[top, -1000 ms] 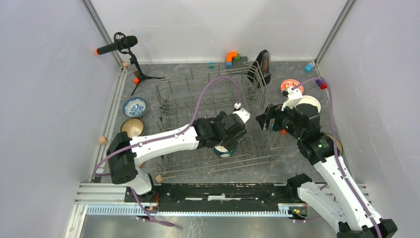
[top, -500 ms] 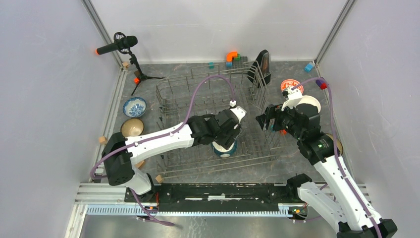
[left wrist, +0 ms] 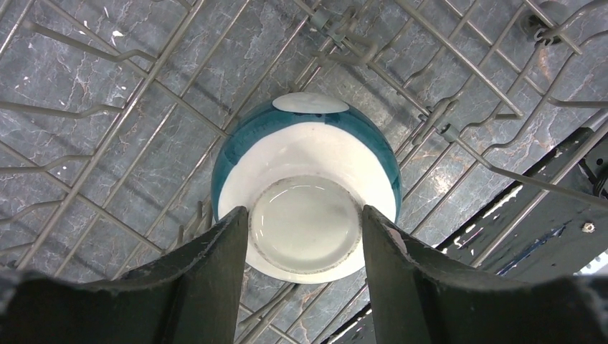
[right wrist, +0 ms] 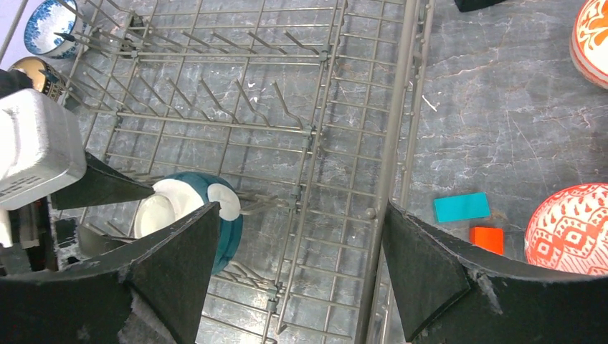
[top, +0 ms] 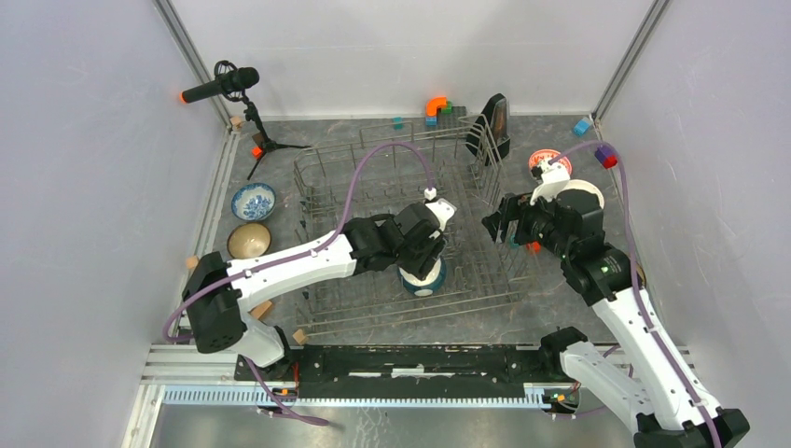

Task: Unload the bowls from the dish rack
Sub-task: Pick up the bowl from the dish rack.

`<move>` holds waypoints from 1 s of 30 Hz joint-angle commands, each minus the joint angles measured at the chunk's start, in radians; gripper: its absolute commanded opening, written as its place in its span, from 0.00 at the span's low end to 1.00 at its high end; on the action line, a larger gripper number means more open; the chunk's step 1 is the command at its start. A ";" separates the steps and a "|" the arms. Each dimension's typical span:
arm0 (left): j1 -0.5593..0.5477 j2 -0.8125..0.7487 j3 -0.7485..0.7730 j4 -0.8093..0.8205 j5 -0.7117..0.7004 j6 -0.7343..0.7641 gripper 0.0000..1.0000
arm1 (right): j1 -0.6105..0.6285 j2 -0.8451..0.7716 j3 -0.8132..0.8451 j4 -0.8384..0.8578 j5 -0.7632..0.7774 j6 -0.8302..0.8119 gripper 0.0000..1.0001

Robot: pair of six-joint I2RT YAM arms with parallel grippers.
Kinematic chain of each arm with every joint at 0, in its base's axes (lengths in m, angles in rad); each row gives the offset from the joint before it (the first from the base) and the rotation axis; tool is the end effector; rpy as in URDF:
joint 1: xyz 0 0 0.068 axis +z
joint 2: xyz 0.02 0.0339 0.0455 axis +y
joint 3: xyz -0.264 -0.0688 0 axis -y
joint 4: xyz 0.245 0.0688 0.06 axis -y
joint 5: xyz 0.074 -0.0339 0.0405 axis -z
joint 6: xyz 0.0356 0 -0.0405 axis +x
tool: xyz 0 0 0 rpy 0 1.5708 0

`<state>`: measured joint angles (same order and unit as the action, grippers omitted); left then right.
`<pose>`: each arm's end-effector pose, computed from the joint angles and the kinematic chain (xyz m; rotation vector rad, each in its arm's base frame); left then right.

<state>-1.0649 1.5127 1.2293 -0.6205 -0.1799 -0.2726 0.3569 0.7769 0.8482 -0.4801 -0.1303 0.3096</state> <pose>0.1626 -0.2804 0.2805 0.8882 2.3251 -0.3582 0.1597 0.0645 0.3324 -0.1341 2.0149 0.5577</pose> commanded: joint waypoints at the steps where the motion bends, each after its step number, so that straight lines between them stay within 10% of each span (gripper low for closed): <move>1: 0.015 -0.017 -0.045 -0.053 0.021 -0.025 0.33 | 0.005 -0.002 0.116 -0.018 -0.036 0.011 0.87; 15: 0.037 -0.149 -0.042 0.004 0.025 -0.066 0.05 | 0.007 0.010 0.185 0.054 -0.242 0.078 0.86; 30: 0.037 -0.339 -0.230 0.085 -0.061 -0.118 0.13 | 0.322 0.293 0.078 0.086 -0.062 0.099 0.86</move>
<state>-1.0290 1.2579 1.0660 -0.6098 -0.1925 -0.3191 0.6640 1.0210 0.9508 -0.4118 -0.2729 0.4065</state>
